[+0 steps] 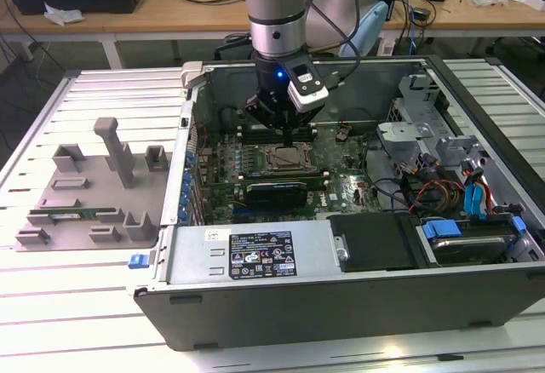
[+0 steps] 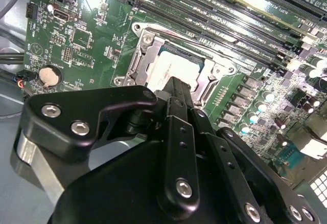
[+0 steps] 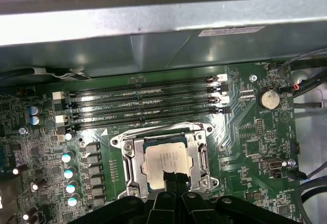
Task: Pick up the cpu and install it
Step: 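Install the second cpu locking lever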
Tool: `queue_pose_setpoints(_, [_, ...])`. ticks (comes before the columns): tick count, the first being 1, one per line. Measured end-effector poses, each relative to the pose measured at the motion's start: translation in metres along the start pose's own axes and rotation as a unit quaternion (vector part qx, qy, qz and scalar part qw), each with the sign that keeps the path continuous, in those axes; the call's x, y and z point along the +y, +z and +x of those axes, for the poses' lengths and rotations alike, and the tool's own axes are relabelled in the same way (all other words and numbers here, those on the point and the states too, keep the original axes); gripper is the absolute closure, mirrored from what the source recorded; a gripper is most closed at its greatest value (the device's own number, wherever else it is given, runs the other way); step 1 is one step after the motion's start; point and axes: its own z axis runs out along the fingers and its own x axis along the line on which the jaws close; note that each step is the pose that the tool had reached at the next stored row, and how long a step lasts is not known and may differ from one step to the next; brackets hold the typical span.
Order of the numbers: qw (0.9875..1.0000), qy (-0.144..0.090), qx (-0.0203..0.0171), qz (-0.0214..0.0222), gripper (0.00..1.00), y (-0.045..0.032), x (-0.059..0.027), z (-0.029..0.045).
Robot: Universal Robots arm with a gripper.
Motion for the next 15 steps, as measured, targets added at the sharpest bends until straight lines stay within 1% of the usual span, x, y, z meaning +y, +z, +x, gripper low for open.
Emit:
queue_pose_setpoints(13, [1.0, 0.0, 0.0, 0.0, 0.89, -0.0007, -0.0001, -0.0001])
queue_pose_setpoints(15, [1.0, 0.0, 0.0, 0.0, 0.89, -0.0007, -0.0018, -0.0003])
